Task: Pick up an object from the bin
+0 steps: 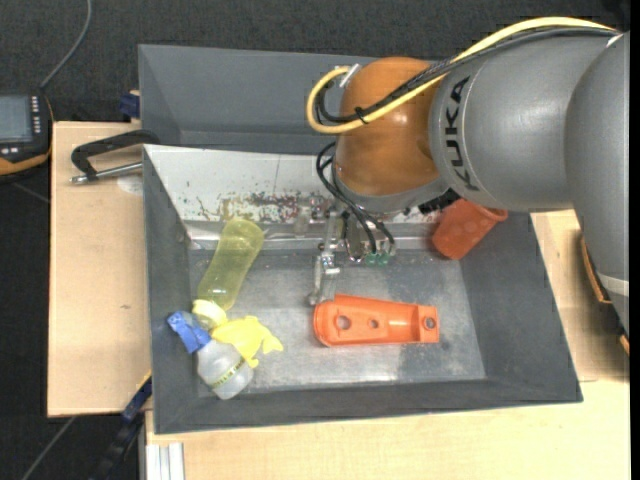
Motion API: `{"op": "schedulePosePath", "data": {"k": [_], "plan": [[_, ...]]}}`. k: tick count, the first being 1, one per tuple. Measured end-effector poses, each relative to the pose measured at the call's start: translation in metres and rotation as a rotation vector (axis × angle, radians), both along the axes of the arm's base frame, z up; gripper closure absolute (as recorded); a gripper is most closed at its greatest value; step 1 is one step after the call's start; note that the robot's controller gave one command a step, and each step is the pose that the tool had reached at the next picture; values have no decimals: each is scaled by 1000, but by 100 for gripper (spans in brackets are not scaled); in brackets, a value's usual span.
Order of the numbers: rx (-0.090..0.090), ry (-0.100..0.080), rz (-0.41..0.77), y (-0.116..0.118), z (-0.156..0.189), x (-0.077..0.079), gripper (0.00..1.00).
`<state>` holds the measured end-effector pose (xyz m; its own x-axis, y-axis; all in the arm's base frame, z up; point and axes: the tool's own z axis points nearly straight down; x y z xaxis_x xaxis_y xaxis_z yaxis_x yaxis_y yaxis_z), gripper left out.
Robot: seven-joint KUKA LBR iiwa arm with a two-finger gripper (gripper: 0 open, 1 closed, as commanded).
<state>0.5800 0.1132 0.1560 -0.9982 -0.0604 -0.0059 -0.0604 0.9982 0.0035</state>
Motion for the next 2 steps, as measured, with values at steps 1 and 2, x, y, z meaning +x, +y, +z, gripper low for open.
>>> {"op": "schedulePosePath", "data": {"k": [1,2], "plan": [[-2,2,152,-26,-39,-11,0],[0,1,171,-51,-81,-21,0]]}}
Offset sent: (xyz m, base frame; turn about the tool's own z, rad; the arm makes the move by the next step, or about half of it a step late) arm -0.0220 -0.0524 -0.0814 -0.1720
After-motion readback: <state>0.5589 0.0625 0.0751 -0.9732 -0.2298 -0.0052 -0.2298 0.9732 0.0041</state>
